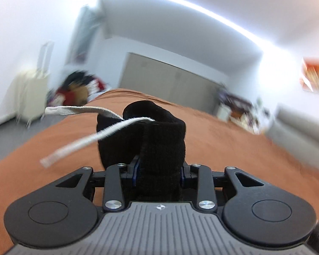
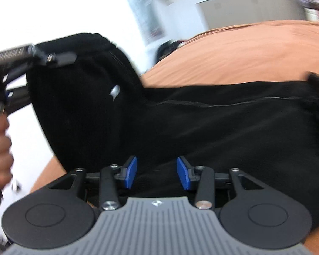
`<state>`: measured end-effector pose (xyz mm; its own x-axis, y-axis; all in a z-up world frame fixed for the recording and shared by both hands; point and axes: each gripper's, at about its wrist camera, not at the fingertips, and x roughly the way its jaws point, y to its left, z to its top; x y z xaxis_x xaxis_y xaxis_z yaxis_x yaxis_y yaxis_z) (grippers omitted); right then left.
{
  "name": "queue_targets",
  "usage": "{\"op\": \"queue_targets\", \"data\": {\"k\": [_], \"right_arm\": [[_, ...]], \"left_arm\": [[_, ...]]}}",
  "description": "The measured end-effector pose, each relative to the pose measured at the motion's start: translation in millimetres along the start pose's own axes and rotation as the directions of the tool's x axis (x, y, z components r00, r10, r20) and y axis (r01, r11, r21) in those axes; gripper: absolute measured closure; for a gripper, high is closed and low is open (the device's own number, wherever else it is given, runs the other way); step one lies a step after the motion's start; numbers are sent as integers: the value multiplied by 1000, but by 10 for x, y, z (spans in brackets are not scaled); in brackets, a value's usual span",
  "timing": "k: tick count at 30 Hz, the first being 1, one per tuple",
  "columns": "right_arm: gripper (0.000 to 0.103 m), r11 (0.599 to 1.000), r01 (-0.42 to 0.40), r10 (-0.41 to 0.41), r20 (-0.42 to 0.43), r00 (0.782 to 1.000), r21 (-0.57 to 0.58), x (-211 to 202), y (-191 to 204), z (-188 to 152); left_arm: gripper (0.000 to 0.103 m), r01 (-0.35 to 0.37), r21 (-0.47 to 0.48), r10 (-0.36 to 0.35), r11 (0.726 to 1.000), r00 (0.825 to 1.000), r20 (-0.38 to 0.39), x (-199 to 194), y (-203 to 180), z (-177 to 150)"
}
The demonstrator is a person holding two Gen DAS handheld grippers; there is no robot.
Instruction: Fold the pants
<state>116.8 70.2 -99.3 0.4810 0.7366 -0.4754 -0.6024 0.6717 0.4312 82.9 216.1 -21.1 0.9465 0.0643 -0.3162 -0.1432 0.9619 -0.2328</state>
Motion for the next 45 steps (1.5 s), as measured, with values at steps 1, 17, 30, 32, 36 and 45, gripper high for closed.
{"op": "queue_targets", "data": {"k": [1, 17, 30, 32, 36, 45], "right_arm": [[64, 999, 20, -20, 22, 1000, 27, -107, -101, -2], [54, 977, 149, -165, 99, 981, 150, -816, -907, 239], [45, 991, -71, 84, -115, 990, 117, 357, -757, 827], [45, 992, -63, 79, -144, 986, 114, 471, -757, 849], [54, 985, -89, 117, -193, 974, 149, 602, -733, 785], [86, 958, -241, 251, -45, 967, 154, 170, -788, 1062]], "left_arm": [[66, 12, 55, -11, 998, 1000, -12, 45, -175, -53], [17, 212, 264, -104, 941, 923, -370, 312, -1085, -853], [12, -40, -413, -120, 910, 927, -355, 232, 782, -677], [12, -48, -432, -128, 901, 920, -370, 226, 817, -735], [17, -37, -449, -170, 893, 895, -413, 283, 887, -876], [45, 6, -382, -150, 924, 926, -348, 151, 672, -655]]}}
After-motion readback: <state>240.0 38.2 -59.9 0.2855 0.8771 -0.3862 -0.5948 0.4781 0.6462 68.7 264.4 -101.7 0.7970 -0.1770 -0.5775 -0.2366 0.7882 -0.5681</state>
